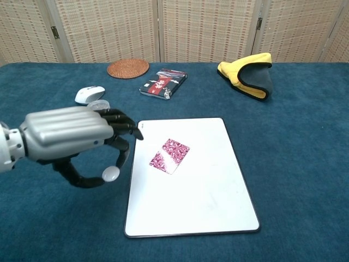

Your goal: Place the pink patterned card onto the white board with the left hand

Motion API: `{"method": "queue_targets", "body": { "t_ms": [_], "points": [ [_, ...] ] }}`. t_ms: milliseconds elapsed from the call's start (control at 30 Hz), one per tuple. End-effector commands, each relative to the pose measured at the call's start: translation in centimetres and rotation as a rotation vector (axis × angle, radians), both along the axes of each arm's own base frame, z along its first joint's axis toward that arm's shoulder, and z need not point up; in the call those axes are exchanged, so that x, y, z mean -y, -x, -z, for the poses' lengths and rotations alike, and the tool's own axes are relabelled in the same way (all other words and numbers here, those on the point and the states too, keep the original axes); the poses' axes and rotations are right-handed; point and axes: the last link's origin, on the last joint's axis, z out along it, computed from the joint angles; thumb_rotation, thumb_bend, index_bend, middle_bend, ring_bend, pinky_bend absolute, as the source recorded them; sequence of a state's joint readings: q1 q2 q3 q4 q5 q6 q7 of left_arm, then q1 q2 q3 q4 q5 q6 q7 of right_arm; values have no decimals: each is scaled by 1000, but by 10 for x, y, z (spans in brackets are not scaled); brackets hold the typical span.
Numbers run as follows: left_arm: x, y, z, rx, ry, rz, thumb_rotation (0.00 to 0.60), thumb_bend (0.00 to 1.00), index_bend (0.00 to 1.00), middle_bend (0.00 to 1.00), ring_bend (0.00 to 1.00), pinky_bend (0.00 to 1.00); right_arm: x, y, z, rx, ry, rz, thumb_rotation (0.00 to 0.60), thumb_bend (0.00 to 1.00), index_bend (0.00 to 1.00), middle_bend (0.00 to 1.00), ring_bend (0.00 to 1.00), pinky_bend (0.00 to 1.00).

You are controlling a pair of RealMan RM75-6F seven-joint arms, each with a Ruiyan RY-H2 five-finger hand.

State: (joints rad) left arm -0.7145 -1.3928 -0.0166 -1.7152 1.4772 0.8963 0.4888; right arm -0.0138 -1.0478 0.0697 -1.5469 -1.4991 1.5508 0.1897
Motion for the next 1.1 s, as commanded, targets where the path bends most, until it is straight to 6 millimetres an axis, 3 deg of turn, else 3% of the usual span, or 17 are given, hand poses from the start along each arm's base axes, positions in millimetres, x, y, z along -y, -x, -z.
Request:
{"method": "queue_targets", "body": {
  "t_ms": [33, 300, 600, 1000, 1100],
  "points": [
    [-18, -24, 5, 31, 13, -10, 600, 404, 502, 168, 94, 0, 0, 1, -1, -1, 3, 3, 600, 38, 347, 233, 222, 31],
    [-47, -66, 36, 25, 36, -30, 600, 406, 502, 169, 95, 0, -2, 2, -5, -9, 10, 13, 600, 38, 347, 233, 222, 31],
    [-74, -93, 70, -4, 20, -86, 600, 406, 501, 174, 99, 0, -2, 5, -6, -7, 15, 30, 600, 37, 347, 233, 222, 31],
    [-80, -92, 88, -72, 9, -126, 600, 405, 476, 174, 97, 0, -3, 10, -10, -6, 23, 46, 600, 38, 347, 233, 222, 31],
    [-79, -92, 87, -70, -2, -134, 600, 401, 301, 160, 71, 0, -3, 9, -10, -5, 23, 41, 600, 38, 347, 233, 222, 31]
  ]
}}
